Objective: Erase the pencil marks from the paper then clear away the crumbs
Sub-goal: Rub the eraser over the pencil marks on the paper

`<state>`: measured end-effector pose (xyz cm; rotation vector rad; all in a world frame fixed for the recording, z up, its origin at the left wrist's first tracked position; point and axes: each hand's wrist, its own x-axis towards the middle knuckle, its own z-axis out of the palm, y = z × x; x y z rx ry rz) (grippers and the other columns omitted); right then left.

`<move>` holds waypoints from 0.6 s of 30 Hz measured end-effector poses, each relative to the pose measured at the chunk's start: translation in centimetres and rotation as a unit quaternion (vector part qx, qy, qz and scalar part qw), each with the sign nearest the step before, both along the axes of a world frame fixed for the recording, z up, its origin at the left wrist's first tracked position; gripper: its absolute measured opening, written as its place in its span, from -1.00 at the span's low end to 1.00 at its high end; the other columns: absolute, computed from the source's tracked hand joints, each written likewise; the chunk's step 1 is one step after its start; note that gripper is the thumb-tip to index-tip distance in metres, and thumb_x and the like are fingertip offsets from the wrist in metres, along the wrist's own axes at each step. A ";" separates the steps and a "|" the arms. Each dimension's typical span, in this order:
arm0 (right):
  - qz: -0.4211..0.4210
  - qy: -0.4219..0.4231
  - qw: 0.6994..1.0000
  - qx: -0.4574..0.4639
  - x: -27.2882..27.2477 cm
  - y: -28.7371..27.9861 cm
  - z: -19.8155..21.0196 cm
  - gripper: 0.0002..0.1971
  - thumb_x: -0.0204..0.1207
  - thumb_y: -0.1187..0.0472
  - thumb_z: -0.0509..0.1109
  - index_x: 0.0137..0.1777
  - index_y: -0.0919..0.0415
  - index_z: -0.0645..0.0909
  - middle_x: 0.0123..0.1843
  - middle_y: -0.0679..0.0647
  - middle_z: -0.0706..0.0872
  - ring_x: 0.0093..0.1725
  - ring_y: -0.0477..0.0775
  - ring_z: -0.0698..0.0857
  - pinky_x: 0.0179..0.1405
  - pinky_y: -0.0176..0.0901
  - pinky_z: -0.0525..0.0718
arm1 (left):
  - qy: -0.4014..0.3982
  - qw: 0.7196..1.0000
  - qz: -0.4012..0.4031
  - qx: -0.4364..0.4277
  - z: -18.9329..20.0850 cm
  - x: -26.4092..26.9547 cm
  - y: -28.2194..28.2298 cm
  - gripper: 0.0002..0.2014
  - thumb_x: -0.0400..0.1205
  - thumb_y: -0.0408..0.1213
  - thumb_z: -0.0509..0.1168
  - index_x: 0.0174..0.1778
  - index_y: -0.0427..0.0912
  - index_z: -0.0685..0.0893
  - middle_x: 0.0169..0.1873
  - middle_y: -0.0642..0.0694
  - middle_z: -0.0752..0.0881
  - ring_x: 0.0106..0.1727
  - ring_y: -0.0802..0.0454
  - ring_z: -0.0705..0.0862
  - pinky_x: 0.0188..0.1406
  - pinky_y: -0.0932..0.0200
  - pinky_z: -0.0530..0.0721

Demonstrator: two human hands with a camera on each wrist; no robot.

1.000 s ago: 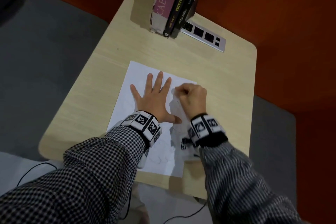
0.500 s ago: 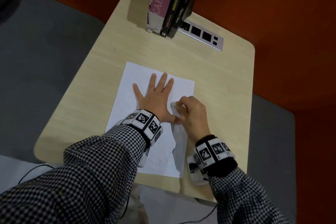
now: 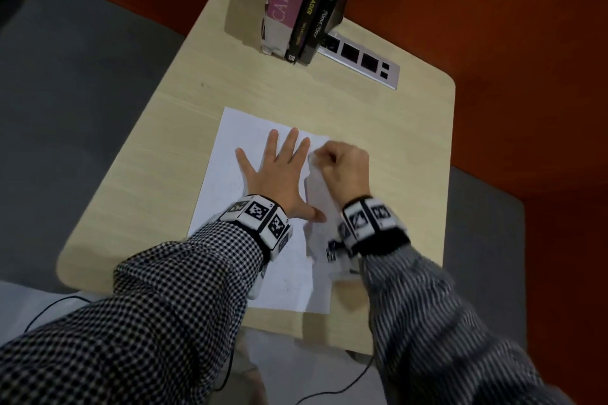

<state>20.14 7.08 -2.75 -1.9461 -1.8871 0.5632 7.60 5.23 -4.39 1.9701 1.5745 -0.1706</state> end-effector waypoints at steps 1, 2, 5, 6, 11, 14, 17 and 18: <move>-0.010 0.011 1.000 0.005 -0.1 1.3 0.1 -0.88 0.31 0.49 0.39 -0.33 0.33 0.72 -0.32 0.19 0.80 -0.28 0.13 0.72 -0.25 -0.14 0.63 | 0.001 1.000 0.003 0.000 0.0 0.0 0.0 0.38 0.15 0.57 0.35 0.67 0.10 -0.35 0.65 0.09 -0.42 0.65 -0.07 -0.46 0.38 -0.68 -0.23; -0.015 0.019 1.000 0.007 -0.1 1.9 0.0 -0.87 0.31 0.50 0.38 -0.32 0.33 0.72 -0.32 0.19 0.80 -0.28 0.14 0.72 -0.27 -0.15 0.62 | 0.001 1.000 0.005 -0.003 0.1 0.0 0.1 0.38 0.14 0.56 0.36 0.67 0.10 -0.35 0.65 0.09 -0.42 0.65 -0.07 -0.46 0.38 -0.68 -0.24; -0.017 -0.014 1.000 -0.008 0.2 -1.2 -0.5 -0.92 0.35 0.45 0.40 -0.32 0.34 0.69 -0.31 0.25 0.77 -0.29 0.23 0.69 -0.31 -0.14 0.53 | -0.003 1.000 0.007 -0.006 0.0 0.0 0.2 0.40 0.13 0.56 0.37 0.67 0.10 -0.36 0.64 0.10 -0.44 0.64 -0.06 -0.48 0.38 -0.67 -0.26; -0.013 -0.013 1.000 -0.018 0.3 -2.6 -0.6 -0.91 0.35 0.46 0.40 -0.32 0.34 0.69 -0.31 0.26 0.76 -0.29 0.23 0.69 -0.31 -0.15 0.52 | -0.004 1.000 0.009 -0.005 -0.1 0.0 0.2 0.40 0.13 0.57 0.37 0.67 0.10 -0.36 0.64 0.10 -0.44 0.64 -0.06 -0.48 0.38 -0.67 -0.27; -0.020 0.028 0.999 0.001 0.1 0.4 -0.1 -0.91 0.32 0.46 0.42 -0.31 0.32 0.73 -0.32 0.22 0.80 -0.31 0.16 0.71 -0.29 -0.14 0.63 | 0.000 1.000 0.007 -0.005 0.0 0.1 0.1 0.41 0.12 0.56 0.37 0.67 0.10 -0.36 0.65 0.10 -0.43 0.65 -0.07 -0.46 0.38 -0.68 -0.25; -0.010 0.024 1.000 0.007 0.4 0.6 -0.2 -0.90 0.34 0.42 0.43 -0.37 0.32 0.69 -0.38 0.24 0.76 -0.35 0.18 0.69 -0.36 -0.13 0.57 | 0.004 1.000 0.007 -0.009 0.2 0.0 0.2 0.41 0.12 0.56 0.38 0.66 0.11 -0.37 0.64 0.10 -0.44 0.65 -0.07 -0.47 0.38 -0.68 -0.26; 0.004 0.026 0.999 -0.023 0.4 -5.1 -0.2 -0.90 0.30 0.31 0.43 -0.41 0.30 0.65 -0.40 0.23 0.72 -0.36 0.22 0.68 -0.37 -0.03 0.62 | -0.001 1.000 0.009 -0.009 0.0 0.0 0.1 0.34 0.22 0.45 0.42 0.66 0.12 -0.38 0.63 0.12 -0.45 0.64 -0.06 -0.47 0.38 -0.68 -0.26; 0.004 0.058 0.998 -0.035 0.3 -6.4 -0.2 -0.94 0.27 0.32 0.43 -0.40 0.27 0.67 -0.38 0.22 0.73 -0.34 0.22 0.70 -0.35 0.03 0.67 | 0.000 1.000 0.009 -0.006 -0.1 0.0 0.1 0.31 0.27 0.39 0.44 0.66 0.11 -0.37 0.63 0.12 -0.46 0.64 -0.06 -0.47 0.40 -0.69 -0.24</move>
